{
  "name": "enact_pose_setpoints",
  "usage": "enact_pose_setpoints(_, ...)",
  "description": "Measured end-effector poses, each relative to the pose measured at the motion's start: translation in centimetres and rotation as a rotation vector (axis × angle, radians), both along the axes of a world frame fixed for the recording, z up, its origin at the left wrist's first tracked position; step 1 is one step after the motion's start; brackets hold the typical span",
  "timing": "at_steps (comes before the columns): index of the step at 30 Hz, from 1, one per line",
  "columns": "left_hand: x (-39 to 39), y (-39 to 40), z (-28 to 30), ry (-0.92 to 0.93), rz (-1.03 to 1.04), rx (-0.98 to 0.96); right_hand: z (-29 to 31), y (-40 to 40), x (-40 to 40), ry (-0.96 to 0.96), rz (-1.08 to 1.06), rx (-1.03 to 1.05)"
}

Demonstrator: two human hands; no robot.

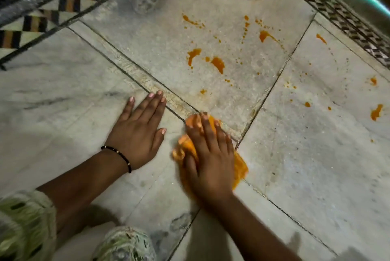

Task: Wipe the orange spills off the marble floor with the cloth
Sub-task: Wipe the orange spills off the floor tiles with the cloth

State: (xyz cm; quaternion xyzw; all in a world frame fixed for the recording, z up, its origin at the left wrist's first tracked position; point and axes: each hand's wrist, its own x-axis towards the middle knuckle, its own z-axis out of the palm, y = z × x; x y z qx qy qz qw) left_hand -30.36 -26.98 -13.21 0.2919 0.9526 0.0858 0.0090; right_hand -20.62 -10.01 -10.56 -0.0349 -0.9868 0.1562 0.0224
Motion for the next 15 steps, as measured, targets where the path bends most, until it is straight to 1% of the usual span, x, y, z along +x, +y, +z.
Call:
enact_pose_setpoints(2,0.0,-0.1,0.0,-0.001,-0.009,-0.009,0.2,1.5,-4.1,-0.034,0.133,0.029)
enact_pose_setpoints(3,0.0,-0.1,0.0,-0.002,-0.009,-0.017,0.1,2.7,-6.1,-0.043,0.149,0.046)
enact_pose_setpoints(4,0.0,-0.1,0.0,-0.005,-0.011,-0.025,0.1,3.8,-7.7,-0.042,0.126,0.055)
enact_pose_setpoints(6,0.0,-0.1,0.1,-0.01,-0.008,-0.029,0.1,5.5,-9.3,-0.024,0.006,0.027)
enact_pose_setpoints(8,0.0,-0.2,0.2,-0.009,-0.001,-0.019,0.1,5.6,-7.7,-0.002,-0.104,-0.009)
enact_pose_setpoints(9,0.0,-0.1,0.2,-0.014,-0.001,-0.018,0.1,5.0,-5.7,-0.005,-0.112,-0.019)
enact_pose_setpoints(12,0.1,0.0,0.3,-0.014,0.006,-0.012,0.2,1.4,1.3,-0.025,-0.023,-0.032)
enact_pose_setpoints(13,0.1,0.0,0.3,-0.009,0.011,-0.012,0.1,0.7,2.3,-0.012,0.023,-0.017)
enact_pose_setpoints(15,0.1,0.1,0.2,-0.01,0.012,-0.021,-0.1,1.1,1.0,-0.011,0.12,0.009)
